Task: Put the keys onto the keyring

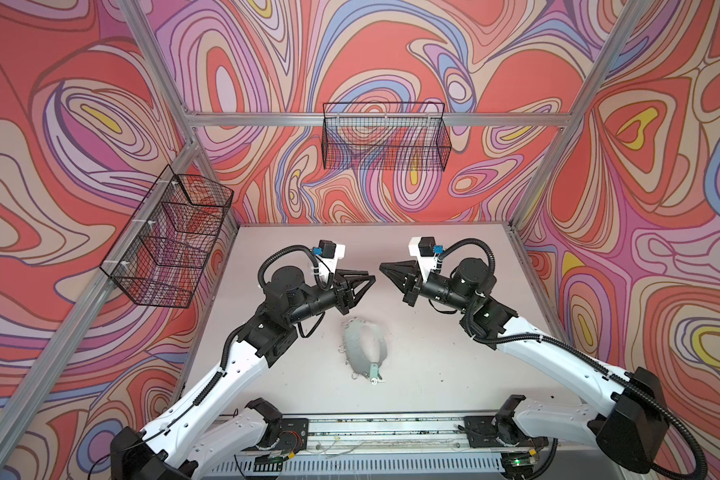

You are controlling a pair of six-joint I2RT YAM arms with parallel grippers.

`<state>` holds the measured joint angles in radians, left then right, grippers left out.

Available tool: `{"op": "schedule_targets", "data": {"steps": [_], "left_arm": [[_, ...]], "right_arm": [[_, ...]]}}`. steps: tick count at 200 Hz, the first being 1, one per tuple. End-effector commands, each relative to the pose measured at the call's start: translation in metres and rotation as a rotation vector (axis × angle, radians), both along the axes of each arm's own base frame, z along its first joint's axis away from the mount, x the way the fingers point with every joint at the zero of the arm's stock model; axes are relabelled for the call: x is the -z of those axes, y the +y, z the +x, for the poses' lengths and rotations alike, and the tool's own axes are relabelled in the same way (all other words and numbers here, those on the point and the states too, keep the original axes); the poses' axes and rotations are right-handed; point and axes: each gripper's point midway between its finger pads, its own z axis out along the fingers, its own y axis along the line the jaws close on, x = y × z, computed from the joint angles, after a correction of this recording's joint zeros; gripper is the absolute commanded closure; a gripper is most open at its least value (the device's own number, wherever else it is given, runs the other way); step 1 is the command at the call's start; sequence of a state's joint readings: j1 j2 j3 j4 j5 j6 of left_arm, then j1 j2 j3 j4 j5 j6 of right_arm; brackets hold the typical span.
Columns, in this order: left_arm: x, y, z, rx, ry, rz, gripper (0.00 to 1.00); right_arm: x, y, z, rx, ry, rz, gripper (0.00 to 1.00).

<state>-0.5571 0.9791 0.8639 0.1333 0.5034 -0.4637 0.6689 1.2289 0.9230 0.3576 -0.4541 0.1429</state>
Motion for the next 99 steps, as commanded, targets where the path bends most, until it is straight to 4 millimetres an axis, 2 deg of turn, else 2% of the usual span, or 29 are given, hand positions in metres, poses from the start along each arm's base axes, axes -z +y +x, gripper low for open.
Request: {"op": "schedule_targets", "data": {"steps": [1,26,35,62,84,99], "left_arm": [[0.024,0.019,0.015,-0.146,0.048,0.039,0.65],[0.048,0.048,0.027,-0.314,0.094,0.019,0.65],[0.054,0.053,0.028,-0.334,0.115,0.016,0.65],[0.077,0.069,0.032,-0.421,0.171,0.056,0.64],[0.095,0.087,0.032,-0.510,0.222,0.090,0.64],[0.104,0.098,0.030,-0.564,0.251,0.102,0.64]], "right_arm": [[0.054,0.000,0.010,0.041,0.135,-0.092,1.00],[0.108,-0.007,0.010,0.081,0.267,-0.178,1.00],[0.127,-0.009,0.007,0.078,0.309,-0.213,0.93],[0.172,-0.007,0.001,0.066,0.438,-0.288,0.84],[0.198,0.008,-0.008,0.042,0.489,-0.352,0.84],[0.214,0.026,-0.015,0.006,0.519,-0.373,0.82]]}}
